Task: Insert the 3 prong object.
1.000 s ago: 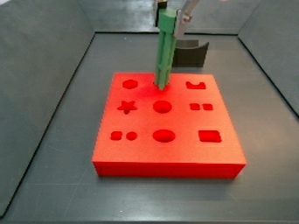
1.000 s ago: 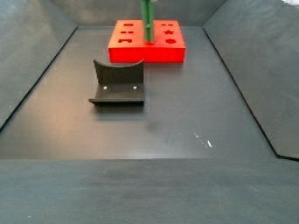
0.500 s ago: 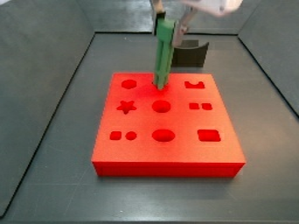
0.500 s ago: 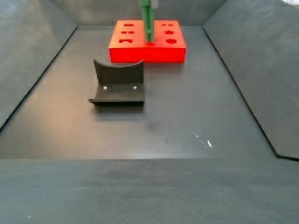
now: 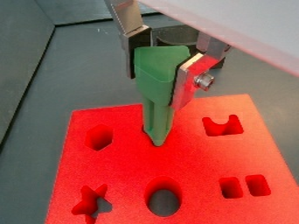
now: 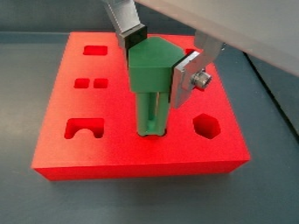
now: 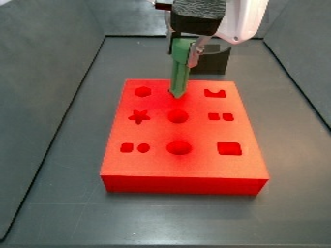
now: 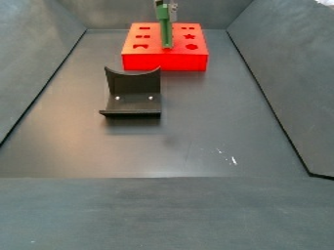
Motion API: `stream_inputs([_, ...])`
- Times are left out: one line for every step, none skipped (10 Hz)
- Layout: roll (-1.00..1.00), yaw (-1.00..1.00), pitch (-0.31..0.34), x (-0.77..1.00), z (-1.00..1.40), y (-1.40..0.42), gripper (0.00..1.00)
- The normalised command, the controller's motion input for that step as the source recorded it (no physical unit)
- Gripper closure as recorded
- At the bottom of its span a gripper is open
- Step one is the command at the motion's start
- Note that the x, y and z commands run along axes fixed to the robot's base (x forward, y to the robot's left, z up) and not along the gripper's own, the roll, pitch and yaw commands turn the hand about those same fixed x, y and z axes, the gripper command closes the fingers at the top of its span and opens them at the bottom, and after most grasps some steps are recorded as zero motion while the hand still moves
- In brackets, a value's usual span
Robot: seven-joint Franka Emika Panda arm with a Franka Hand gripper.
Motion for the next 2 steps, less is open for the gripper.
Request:
stream_inputs([0.00, 0.00, -0.047, 0.00, -0.32, 0.00, 1.00])
stream_inputs([0.00, 0.00, 0.000, 0.00, 0.00, 0.00, 1.00])
